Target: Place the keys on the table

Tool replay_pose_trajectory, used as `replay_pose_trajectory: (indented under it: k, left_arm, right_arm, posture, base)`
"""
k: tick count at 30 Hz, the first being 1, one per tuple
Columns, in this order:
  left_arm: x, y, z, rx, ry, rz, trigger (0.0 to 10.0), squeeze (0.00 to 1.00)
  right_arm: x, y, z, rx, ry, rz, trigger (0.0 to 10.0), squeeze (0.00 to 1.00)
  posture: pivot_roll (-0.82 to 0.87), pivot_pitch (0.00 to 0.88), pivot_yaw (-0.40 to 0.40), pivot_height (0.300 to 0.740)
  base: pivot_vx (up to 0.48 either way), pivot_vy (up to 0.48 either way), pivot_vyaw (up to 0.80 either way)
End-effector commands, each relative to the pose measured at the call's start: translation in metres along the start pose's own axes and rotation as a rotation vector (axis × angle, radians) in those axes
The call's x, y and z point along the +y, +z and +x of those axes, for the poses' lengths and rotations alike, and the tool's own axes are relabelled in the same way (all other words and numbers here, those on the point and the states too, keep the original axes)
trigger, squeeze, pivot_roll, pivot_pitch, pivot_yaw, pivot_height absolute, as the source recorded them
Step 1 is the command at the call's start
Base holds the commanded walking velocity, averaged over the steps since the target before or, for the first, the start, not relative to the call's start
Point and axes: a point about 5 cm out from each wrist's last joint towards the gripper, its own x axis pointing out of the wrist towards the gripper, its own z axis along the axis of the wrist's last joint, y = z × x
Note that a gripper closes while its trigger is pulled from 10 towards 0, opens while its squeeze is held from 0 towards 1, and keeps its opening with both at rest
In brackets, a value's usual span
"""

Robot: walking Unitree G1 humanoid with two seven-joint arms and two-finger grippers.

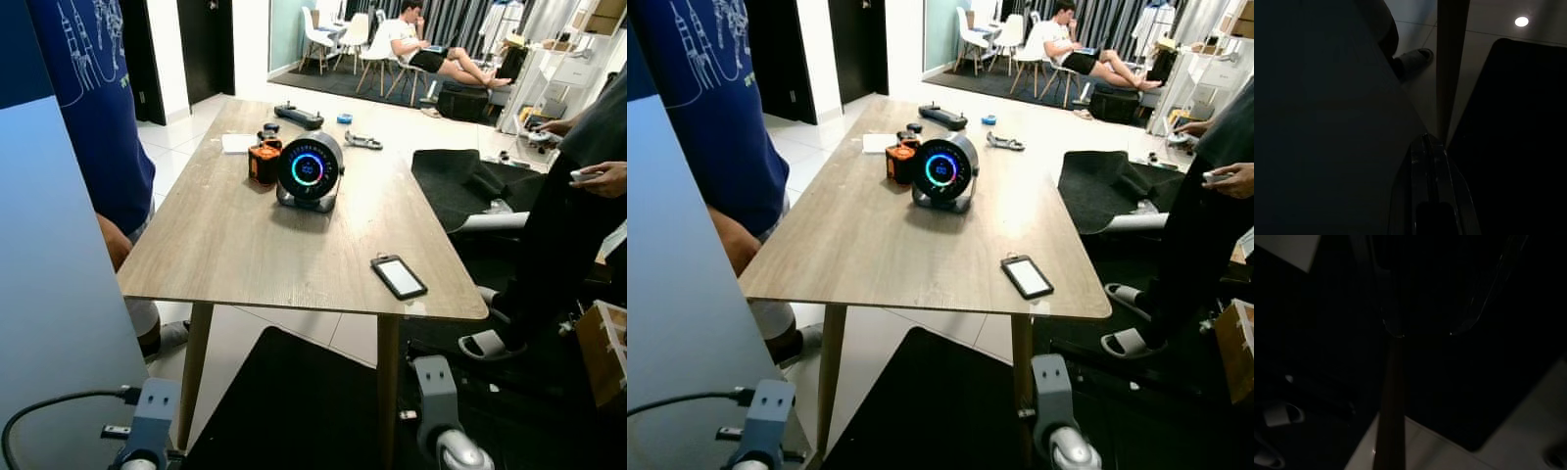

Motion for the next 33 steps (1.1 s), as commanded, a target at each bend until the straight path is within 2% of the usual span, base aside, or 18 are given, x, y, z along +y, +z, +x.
replay_pose_trajectory:
  k: [1, 6, 12, 18, 33]
  left_arm:
    - [-0.006, -0.004, -0.003, 0.005, -0.052, -0.019, 10.0, 0.0]
    - [-0.015, -0.003, -0.005, -0.013, -0.112, -0.058, 10.0, 0.0]
    - [-0.018, -0.002, -0.005, -0.019, -0.119, -0.072, 10.0, 0.0]
    - [-0.018, -0.002, -0.004, -0.021, -0.112, -0.082, 10.0, 0.0]
    - [-0.017, -0.001, -0.004, -0.029, -0.118, -0.088, 10.0, 0.0]
  right_arm:
    - [0.001, -0.011, -0.004, 0.03, -0.022, -0.026, 10.0, 0.0]
    - [-0.001, -0.018, -0.007, 0.043, -0.057, -0.042, 10.0, 0.0]
    - [-0.004, -0.021, -0.009, 0.057, -0.078, -0.035, 10.0, 0.0]
    - [-0.002, -0.021, -0.008, 0.056, -0.073, -0.061, 10.0, 0.0]
    - [0.001, -0.017, -0.006, 0.043, -0.068, -0.057, 10.0, 0.0]
  posture:
    - [0.11, 0.005, -0.049, 0.74]
    - [0.11, 0.005, -0.046, 0.74]
    - [0.11, 0.007, -0.051, 0.74]
    - [0.11, 0.015, -0.054, 0.74]
    - [0.12, 0.015, -0.053, 0.74]
  base:
    - [0.0, 0.0, 0.0]
    - [0.0, 0.0, 0.0]
    - [0.0, 0.0, 0.08]
    - [0.0, 0.0, 0.78]
    - [0.0, 0.0, 0.8]
